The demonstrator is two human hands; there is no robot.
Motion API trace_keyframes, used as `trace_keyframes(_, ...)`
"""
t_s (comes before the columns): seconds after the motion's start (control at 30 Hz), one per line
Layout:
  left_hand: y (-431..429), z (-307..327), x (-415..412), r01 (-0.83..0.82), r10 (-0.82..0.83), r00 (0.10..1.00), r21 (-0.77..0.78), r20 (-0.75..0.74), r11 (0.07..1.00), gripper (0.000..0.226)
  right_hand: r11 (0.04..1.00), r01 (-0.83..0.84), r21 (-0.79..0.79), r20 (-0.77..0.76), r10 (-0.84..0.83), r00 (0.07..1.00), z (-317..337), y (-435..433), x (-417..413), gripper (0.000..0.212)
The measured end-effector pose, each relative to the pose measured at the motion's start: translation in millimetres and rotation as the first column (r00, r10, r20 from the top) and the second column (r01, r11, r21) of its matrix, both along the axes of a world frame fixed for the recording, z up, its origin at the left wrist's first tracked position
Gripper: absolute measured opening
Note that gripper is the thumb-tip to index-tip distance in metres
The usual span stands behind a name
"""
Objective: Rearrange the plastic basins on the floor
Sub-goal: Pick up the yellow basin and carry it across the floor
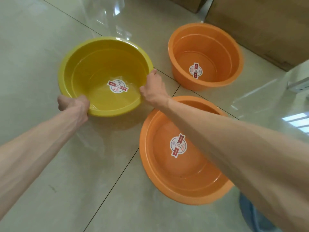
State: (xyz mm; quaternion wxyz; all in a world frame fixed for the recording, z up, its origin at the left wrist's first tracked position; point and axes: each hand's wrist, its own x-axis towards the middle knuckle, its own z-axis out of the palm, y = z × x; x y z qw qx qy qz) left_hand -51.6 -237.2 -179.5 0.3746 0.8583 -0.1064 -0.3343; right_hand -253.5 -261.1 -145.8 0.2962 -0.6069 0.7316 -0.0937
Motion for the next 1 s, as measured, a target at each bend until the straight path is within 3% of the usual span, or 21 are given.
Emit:
trace_keyframes(0.17,6,20,-12,-0.083,0.083,0.994,0.002,0.066,0.997,0.053,0.998,0.053,-0.046,0.085,-0.049,0.995,11,0,-1,0.072)
trace_keyframes(0.27,-17,64,-13,-0.041,0.056,0.997,-0.227,0.06,0.973,0.04,0.959,0.088,-0.27,0.096,-0.064,0.993,41,-18,-12,0.074)
trace_keyframes(0.37,-65,109,-38,0.098,-0.084,0.995,-0.352,0.053,0.931,0.038,0.871,0.188,-0.454,0.125,-0.147,0.981,92,-47,-49,0.07)
trace_keyframes(0.5,-109,141,-132,0.321,-0.338,0.941,-0.391,0.025,0.863,0.03,0.816,0.387,-0.429,0.124,-0.371,0.92,123,-72,-139,0.059)
trace_keyframes(0.63,-112,109,-218,0.545,-0.536,0.836,-0.297,0.117,0.784,0.034,0.74,0.572,-0.353,0.14,-0.563,0.814,81,-59,-213,0.056)
trace_keyframes(0.73,-115,78,-258,0.671,-0.644,0.742,-0.193,0.187,0.716,0.041,0.7,0.653,-0.288,0.12,-0.65,0.75,40,-39,-245,0.042)
trace_keyframes(0.87,-123,35,-279,0.67,-0.646,0.72,-0.013,0.254,0.742,0.047,0.766,0.6,-0.232,-0.029,-0.622,0.783,-7,-20,-257,0.037)
trace_keyframes(0.93,-122,18,-278,0.686,-0.662,0.684,0.038,0.305,0.727,0.054,0.726,0.635,-0.265,0.051,-0.647,0.761,-24,-18,-255,0.043)
trace_keyframes(1.0,-116,5,-276,0.729,-0.716,0.672,0.002,0.189,0.684,0.063,0.678,0.665,-0.314,0.111,-0.669,0.735,-35,-19,-252,0.05)
